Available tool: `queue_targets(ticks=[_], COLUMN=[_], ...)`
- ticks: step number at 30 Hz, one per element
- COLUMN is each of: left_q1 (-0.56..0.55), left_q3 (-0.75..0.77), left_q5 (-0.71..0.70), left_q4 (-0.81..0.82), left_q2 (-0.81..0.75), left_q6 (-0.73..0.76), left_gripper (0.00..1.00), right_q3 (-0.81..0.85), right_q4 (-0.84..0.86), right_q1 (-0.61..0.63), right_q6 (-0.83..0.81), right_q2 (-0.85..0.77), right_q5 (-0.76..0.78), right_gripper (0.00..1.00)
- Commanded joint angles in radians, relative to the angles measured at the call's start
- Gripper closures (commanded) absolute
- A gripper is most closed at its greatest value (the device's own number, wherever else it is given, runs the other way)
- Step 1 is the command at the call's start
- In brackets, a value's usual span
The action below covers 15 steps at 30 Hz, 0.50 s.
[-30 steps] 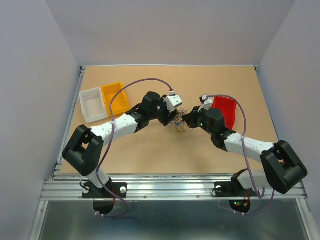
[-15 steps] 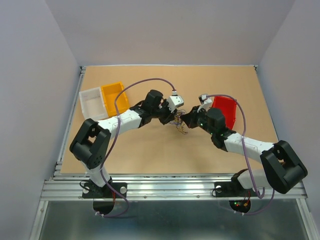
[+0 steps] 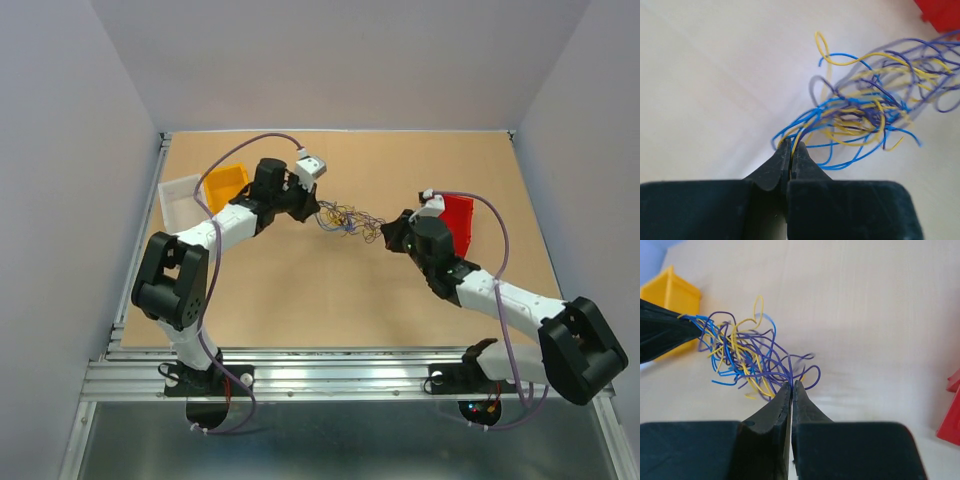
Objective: Untangle the cables
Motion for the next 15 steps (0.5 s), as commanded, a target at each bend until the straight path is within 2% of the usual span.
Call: queue_targets(ticks=[1, 11, 13, 14, 15], left_q1=[0.149, 0.172, 0.172, 0.171, 0.164], left_q3=[0.067, -0.014, -0.042, -0.053, -0.062], left_q5=[-0.02, -0.224, -0.166, -0.103, 0.033], left_q4=[0.072, 0.171, 0.186, 0.2, 0.206], left_q2=[-0.004, -0.108, -0.143, -0.154, -0.171], left_q6=[-0.129, -0.178, -0.169, -0.157, -0.146], left_gripper=[1.0, 1.0, 1.0, 1.0, 1.0], right_q3=[0.045, -0.036, -0.052, -0.053, -0.05], right_q4=[-0.21, -0.412, -0.421, -0.419, -0.418], right_q1=[0.004, 0.004, 0.004, 0.004, 0.004], right_q6=[0.071, 0.17, 0.165, 0.156, 0.135], right_q2=[-0.108, -0.415, -0.446, -0.459, -0.461], right_q5=[0.401, 0.666, 0.682, 0.655, 0.633], right_gripper=[0.99, 0.99, 0.79, 0.61, 0.56])
